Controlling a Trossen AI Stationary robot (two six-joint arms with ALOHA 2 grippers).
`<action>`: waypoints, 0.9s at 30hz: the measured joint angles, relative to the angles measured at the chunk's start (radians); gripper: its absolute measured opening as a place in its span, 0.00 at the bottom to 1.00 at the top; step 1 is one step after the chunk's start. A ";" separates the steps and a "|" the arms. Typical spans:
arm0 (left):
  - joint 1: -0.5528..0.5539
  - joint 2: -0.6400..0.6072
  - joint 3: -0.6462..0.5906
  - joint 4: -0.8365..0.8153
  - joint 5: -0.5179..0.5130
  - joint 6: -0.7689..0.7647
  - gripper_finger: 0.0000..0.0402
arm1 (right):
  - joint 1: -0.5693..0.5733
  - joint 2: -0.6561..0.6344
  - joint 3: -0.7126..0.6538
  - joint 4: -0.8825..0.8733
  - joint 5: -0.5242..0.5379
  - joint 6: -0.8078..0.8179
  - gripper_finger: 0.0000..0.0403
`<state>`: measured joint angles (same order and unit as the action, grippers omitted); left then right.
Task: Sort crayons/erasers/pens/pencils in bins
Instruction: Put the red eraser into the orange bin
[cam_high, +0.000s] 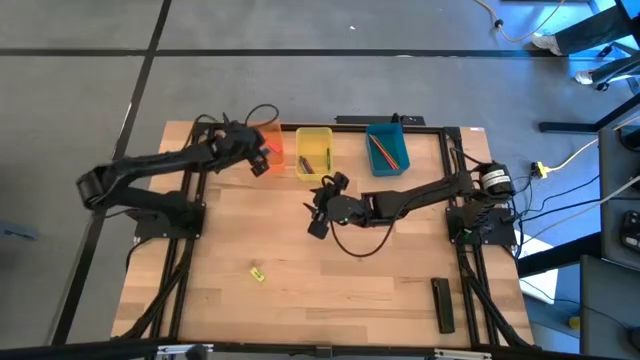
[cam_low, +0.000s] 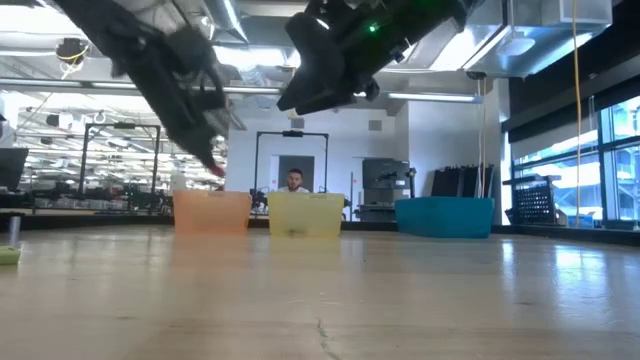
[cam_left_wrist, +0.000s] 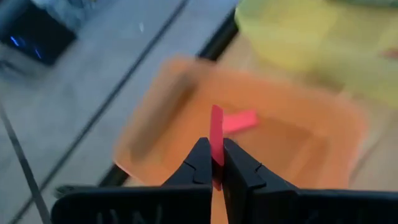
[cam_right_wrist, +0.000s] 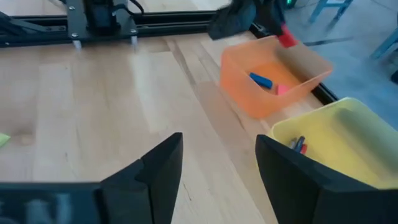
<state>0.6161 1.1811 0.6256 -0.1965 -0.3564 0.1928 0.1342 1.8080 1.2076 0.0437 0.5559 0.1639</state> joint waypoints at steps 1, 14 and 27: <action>0.023 0.034 0.005 0.000 0.015 -0.001 0.00 | 0.000 0.000 0.000 -0.005 0.000 0.007 0.51; 0.137 0.327 0.181 -0.083 0.119 -0.061 0.01 | 0.023 0.000 0.000 -0.034 0.001 0.041 0.51; 0.202 0.429 0.196 -0.076 0.248 -0.102 0.06 | 0.024 0.000 0.000 -0.042 0.000 0.073 0.51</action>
<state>0.8180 1.6104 0.8219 -0.2723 -0.1086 0.0908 0.1577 1.8077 1.2076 0.0013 0.5560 0.2368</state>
